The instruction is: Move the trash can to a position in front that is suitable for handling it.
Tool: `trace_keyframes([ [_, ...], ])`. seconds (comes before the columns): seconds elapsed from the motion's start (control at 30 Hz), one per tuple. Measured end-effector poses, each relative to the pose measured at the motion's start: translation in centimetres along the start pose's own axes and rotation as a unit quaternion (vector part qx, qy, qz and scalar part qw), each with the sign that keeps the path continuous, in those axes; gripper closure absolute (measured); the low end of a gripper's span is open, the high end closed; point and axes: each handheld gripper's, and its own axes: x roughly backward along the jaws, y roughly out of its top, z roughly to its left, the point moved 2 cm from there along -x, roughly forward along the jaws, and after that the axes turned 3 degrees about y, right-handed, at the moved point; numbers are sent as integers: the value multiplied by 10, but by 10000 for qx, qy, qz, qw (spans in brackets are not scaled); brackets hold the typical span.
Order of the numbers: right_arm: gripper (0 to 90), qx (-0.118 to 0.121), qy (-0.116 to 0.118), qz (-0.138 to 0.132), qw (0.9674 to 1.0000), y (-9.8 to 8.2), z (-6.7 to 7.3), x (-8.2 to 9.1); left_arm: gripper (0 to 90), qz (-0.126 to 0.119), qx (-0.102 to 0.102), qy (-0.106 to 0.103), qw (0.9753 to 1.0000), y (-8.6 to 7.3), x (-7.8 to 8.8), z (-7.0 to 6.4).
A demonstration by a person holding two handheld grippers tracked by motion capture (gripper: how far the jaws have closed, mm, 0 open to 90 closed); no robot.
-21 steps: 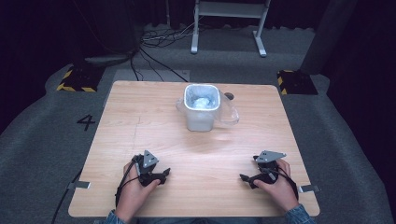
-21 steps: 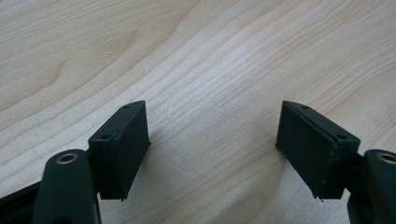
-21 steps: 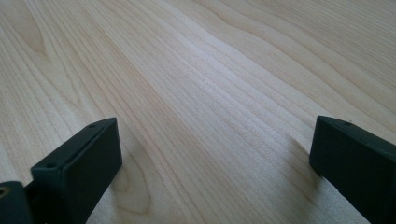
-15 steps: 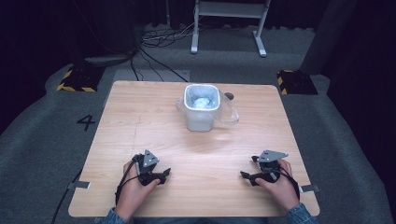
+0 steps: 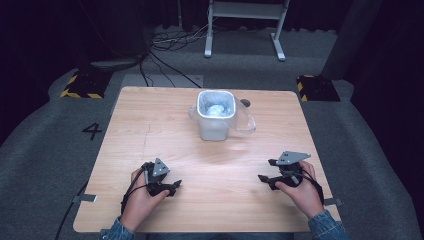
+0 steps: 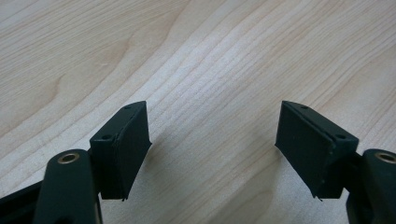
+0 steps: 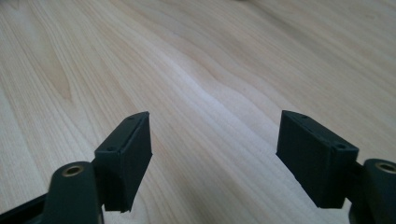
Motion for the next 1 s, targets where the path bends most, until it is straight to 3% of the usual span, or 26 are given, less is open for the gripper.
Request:
trace_keyframes([
  [0.07,286,9,-15,76,10000,5,-2,1,306,-198,-124,-185,9996,3,4,-3],
  [0.17,294,105,72,120,9998,12,-2,1,294,-221,-102,-284,9993,6,8,-4],
  [0.33,294,197,47,57,9998,27,-5,5,290,-184,25,-189,9996,3,10,1],
  [0.6,307,445,202,-122,9987,72,-10,10,322,-271,174,-15,9995,-8,16,16],
  [0.83,325,616,315,-399,9968,112,-16,11,322,-319,257,2,9992,-18,26,12],
  [1.0,325,739,318,-441,9958,134,-21,9,319,-285,276,73,9992,-26,36,8],
])
